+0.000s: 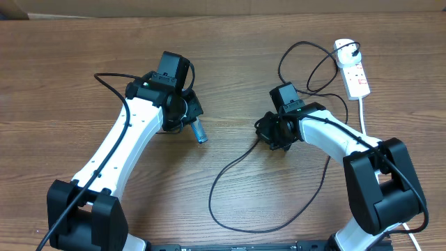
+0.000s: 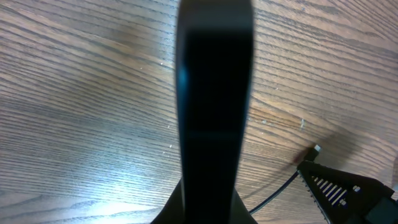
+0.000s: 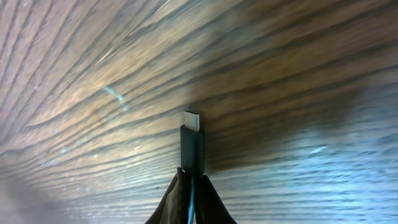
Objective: Plug charger to phone and switch on socket
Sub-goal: 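Raise the phone upright with the left gripper, bottom edge down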
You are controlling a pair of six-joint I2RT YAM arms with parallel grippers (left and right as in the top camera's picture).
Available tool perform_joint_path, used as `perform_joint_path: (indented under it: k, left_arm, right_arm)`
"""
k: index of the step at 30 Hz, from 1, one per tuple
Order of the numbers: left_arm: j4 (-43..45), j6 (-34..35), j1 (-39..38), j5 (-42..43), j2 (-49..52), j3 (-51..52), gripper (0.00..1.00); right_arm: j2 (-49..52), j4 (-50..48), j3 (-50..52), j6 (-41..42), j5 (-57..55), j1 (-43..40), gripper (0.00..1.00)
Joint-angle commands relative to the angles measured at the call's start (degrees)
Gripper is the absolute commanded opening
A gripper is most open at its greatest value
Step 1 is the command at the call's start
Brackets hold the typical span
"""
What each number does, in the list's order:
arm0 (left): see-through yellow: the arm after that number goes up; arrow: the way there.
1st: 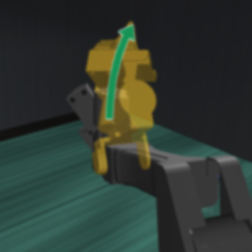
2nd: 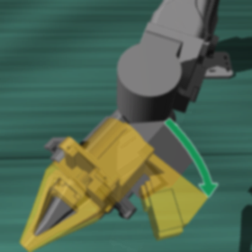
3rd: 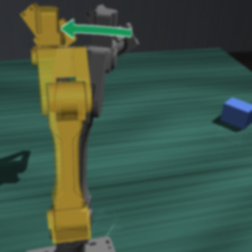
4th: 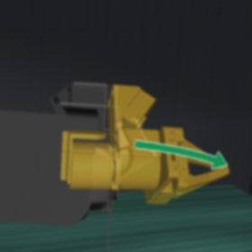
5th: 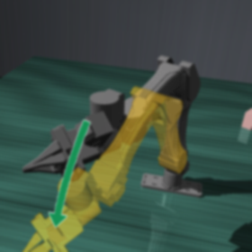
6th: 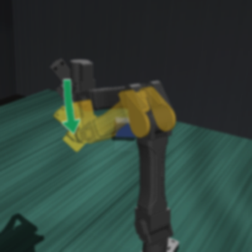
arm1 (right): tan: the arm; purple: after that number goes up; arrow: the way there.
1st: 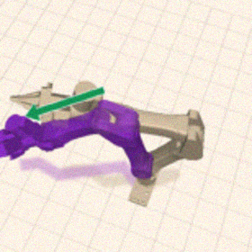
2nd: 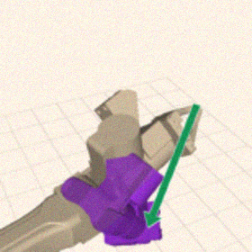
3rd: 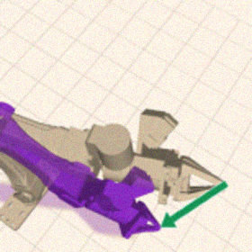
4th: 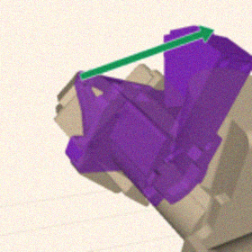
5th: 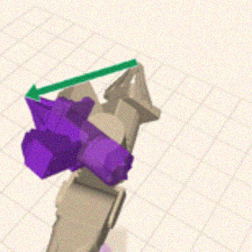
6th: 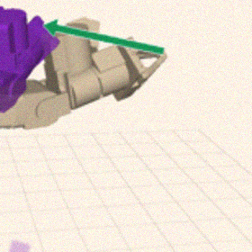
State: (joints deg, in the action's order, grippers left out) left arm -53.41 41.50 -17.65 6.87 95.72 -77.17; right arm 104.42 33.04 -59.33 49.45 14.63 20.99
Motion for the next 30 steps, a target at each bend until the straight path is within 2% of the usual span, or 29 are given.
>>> perform_joint_path:
  k: [1,7,14,18,19,25,27,30]
  left_arm:
    - [0.81,-1.90,0.00,2.40,-0.20,-0.44,0.04]
    - [3.93,-4.28,0.26,9.66,-0.26,-0.55,0.04]
    - [5.46,-8.55,3.54,19.04,-0.26,-2.58,0.04]
    - [5.62,-9.81,7.37,29.92,-0.28,-5.07,0.04]
    - [6.01,-9.84,9.62,36.72,-0.28,-6.23,0.04]
    - [12.79,-9.86,15.69,62.07,-0.28,-7.02,0.04]
    - [16.15,-9.81,16.90,68.39,-0.28,-7.02,0.04]
    - [18.62,-9.77,17.97,72.24,-0.28,-7.02,0.04]
  right_arm:
    - [0.48,-0.44,-0.81,-1.62,5.20,-0.24,0.04]
    - [-0.76,-0.72,-2.78,-4.66,14.69,-0.68,0.04]
    - [-7.67,0.17,-2.80,-8.24,19.32,-3.34,0.04]
    - [-12.22,0.26,-2.80,-12.70,25.53,-4.37,0.04]
    - [-13.77,0.24,-2.80,-14.03,29.05,-4.35,0.04]
    - [-16.04,0.22,-2.80,-19.37,42.60,-4.24,0.04]
    - [-16.02,0.20,-2.80,-21.77,49.00,-4.24,0.04]
    - [-16.04,0.17,-2.80,-24.30,56.24,-4.24,0.04]
